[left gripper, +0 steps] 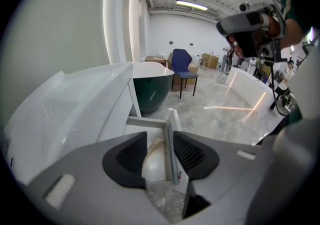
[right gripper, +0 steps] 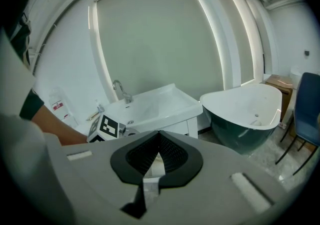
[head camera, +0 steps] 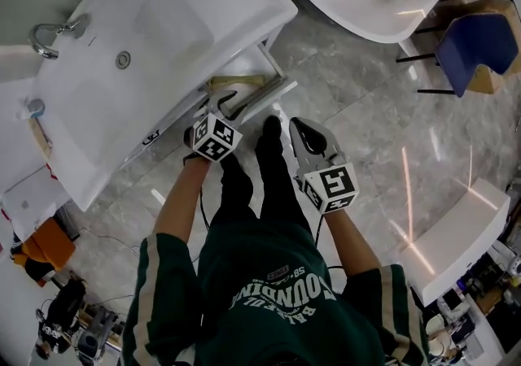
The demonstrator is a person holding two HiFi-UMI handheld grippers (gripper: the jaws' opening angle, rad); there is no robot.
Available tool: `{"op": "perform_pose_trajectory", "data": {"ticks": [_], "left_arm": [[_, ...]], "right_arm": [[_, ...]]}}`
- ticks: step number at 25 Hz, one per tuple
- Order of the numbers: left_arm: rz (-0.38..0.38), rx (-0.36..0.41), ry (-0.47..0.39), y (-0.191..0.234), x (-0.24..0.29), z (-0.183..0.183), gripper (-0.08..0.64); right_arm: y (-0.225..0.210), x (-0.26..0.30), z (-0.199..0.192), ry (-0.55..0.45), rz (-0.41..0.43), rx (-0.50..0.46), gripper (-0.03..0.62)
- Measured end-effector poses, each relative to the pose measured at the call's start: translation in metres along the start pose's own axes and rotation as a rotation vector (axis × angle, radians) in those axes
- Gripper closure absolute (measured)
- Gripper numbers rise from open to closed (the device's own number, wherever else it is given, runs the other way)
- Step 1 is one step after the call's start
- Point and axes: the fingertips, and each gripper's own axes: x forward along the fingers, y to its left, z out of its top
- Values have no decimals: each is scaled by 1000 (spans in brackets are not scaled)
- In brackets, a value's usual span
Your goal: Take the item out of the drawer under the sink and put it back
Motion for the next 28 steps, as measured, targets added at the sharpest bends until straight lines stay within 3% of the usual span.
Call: {"op": "perform_pose_trajectory", "data": {"ticks": [5,16,18,23,28], "left_arm": [[-31,20,110,7,51,-34,385],[15,63,297,34,135,-96,385],[11,97,337,37,148,-107,385],[-23,278,439,43,167,-129,385],[-33,349,468,47,188,-129,385]], "right_arm": [[-18,12,-10,21,8,29,591],[-31,28,-44,86,40,71,591],[-31,33,-45,90,51,65,591],[-37,42,-47,102,59,68,591],[-46,43,-59,132,48,85,591]]}}
